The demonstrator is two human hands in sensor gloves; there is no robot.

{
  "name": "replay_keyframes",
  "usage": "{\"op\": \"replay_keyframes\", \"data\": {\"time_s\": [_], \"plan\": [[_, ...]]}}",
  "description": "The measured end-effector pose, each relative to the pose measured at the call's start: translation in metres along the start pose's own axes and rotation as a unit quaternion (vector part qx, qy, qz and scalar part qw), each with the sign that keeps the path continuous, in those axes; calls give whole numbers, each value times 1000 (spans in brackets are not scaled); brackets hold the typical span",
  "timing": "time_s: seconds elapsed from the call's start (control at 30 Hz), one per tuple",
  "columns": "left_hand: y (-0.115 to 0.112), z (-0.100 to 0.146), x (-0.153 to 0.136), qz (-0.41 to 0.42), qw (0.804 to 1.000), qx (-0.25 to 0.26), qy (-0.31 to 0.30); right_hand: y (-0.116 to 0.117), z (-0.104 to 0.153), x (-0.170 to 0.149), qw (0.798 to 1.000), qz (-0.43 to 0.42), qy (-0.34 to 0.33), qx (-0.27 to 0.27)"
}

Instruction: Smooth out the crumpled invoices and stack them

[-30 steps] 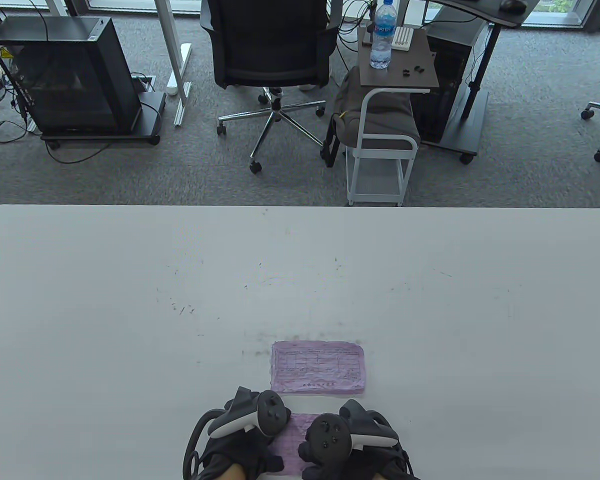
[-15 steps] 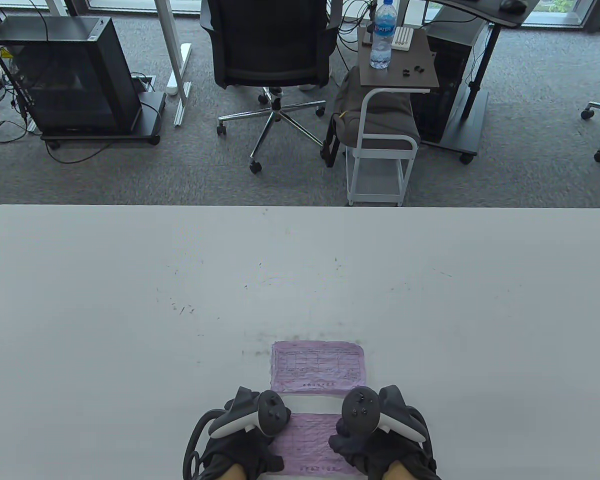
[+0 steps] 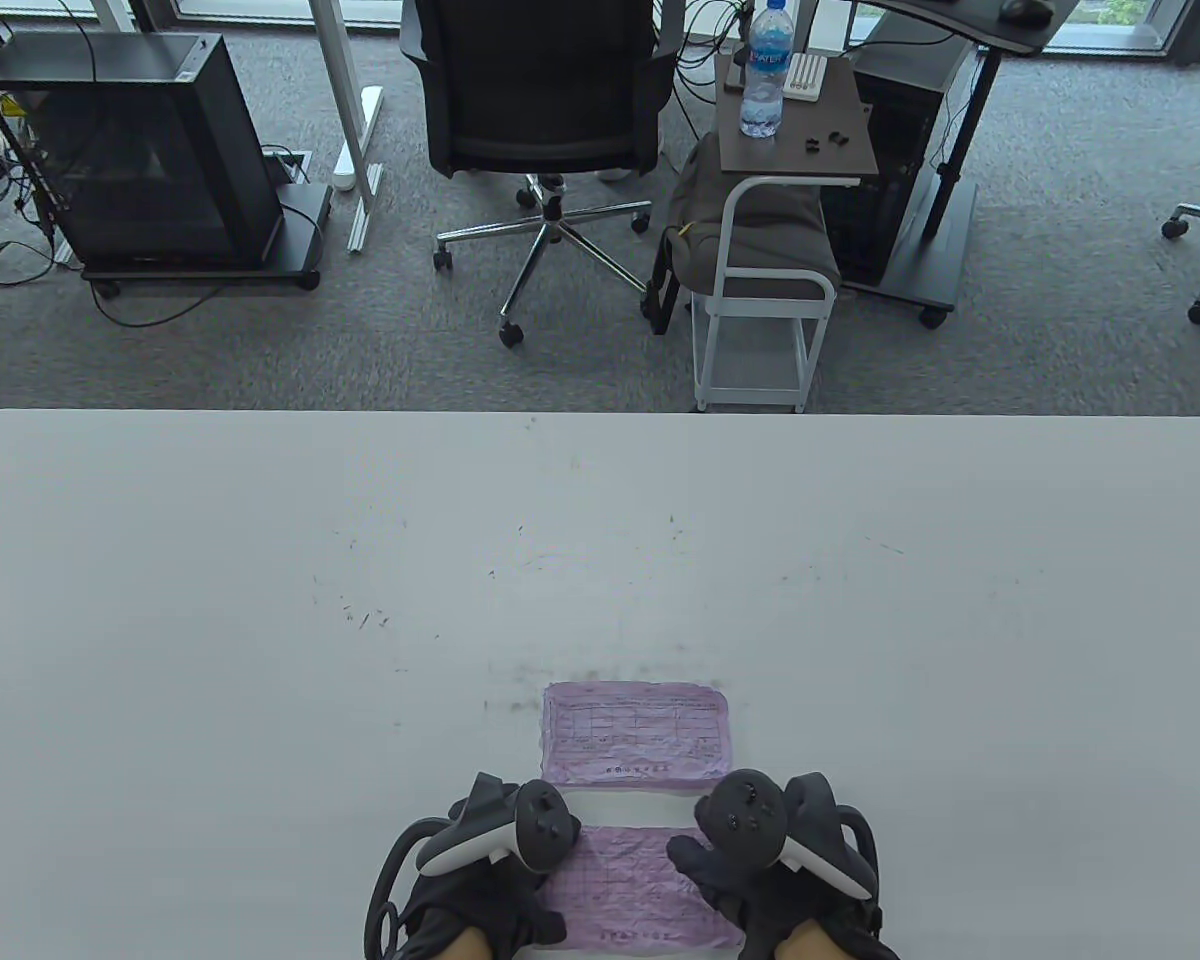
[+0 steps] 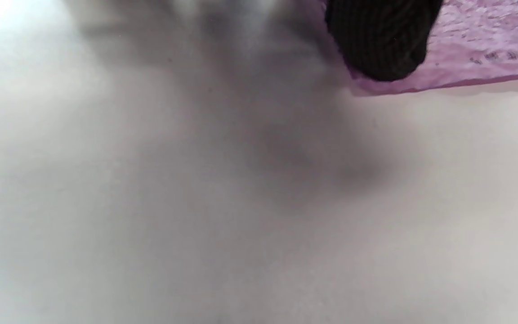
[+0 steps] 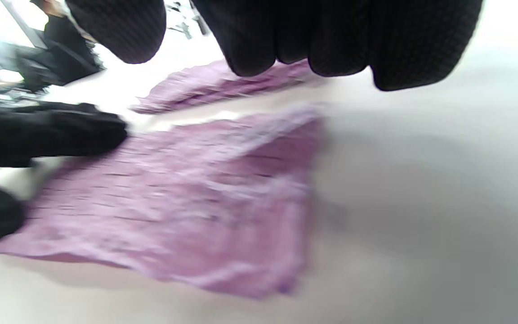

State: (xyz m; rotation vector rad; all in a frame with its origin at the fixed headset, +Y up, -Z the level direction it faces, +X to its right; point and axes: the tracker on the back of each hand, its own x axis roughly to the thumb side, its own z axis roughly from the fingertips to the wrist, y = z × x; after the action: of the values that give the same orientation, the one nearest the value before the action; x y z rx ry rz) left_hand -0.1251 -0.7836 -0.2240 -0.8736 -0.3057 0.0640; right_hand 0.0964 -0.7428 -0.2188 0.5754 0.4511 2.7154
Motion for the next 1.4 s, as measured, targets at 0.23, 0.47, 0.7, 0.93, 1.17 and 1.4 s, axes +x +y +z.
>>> {"op": "replay_keyframes", "data": {"time_s": [0.23,0.47,0.7,0.93,1.17,1.4], "plan": [[0,0,-1,1,1000,-1,0,40,-5,61,963,69,-206,158],[0,0,-1,1,1000,-6,3,48,-8,66,953,87,-193,216],[0,1,-1,0,1000,-7,9,35,-10,46,969,55,-92,222],[0,1,-1,0,1000,-10,11,25,-9,12,970,27,19,240],[1,1,-1,-2,1000,-14,11,0,1,1,996,31,23,85],[1,2,-1,-3,1000,-12,10,24,-5,41,985,91,-130,74]]}}
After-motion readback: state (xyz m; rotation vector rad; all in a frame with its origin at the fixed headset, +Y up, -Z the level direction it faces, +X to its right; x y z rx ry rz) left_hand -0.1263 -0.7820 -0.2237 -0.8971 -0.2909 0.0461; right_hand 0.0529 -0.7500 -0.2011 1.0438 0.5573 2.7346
